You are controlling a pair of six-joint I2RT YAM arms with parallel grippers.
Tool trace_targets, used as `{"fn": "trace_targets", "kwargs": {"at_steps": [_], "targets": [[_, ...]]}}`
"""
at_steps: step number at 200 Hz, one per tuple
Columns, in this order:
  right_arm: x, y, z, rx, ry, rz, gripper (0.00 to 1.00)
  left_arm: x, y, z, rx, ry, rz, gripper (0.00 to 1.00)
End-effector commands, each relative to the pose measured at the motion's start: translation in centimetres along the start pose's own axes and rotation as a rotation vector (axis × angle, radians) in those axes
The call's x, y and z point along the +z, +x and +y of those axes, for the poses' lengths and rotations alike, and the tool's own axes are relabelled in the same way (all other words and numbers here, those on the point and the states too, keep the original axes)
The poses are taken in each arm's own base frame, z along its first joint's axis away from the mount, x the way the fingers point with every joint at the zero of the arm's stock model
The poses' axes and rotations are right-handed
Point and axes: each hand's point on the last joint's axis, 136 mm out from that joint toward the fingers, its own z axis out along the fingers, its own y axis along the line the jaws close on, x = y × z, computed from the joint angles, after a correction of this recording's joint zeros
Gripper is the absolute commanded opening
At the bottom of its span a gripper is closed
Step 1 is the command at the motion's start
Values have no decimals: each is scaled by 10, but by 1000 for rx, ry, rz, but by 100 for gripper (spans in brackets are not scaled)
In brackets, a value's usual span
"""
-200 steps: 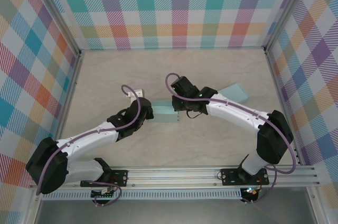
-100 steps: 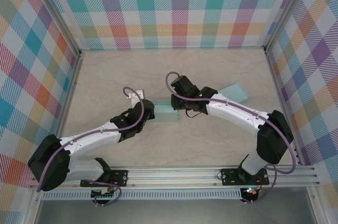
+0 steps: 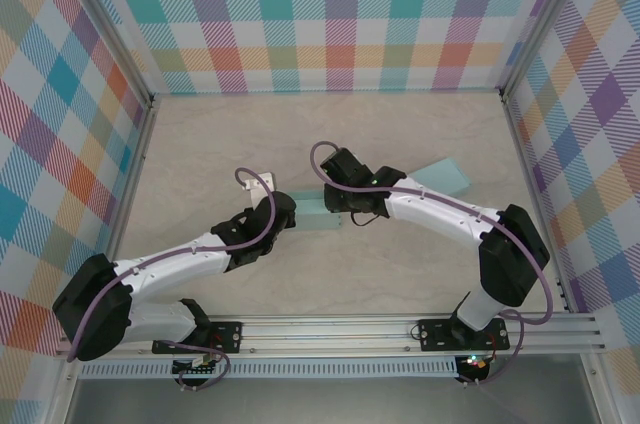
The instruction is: Fold the paper box
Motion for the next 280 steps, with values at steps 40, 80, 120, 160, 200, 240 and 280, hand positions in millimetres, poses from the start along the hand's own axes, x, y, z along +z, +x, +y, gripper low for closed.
{"fn": "trace_targets", "kwargs": {"at_steps": [40,80,120,160,200,240,280], "targets": [[-5,1,21,13,-106,3,14,-3,2,0,-23,-2,-9,8],[-8,-8,29,22,-158,-11,13,1,8,-1,-18,-8,5,8],[0,-1,22,22,-119,11,10,1,6,0,-21,-11,-2,8],[0,-4,38,35,-196,18,12,4,11,-4,-19,-3,8,8],[-5,-9,55,47,-289,24,12,6,17,-9,-3,-1,21,7],[-17,-15,52,62,-321,9,0,9,19,-5,15,-34,16,7],[-22,-19,43,110,-362,3,0,12,24,3,25,-76,13,7]]}}
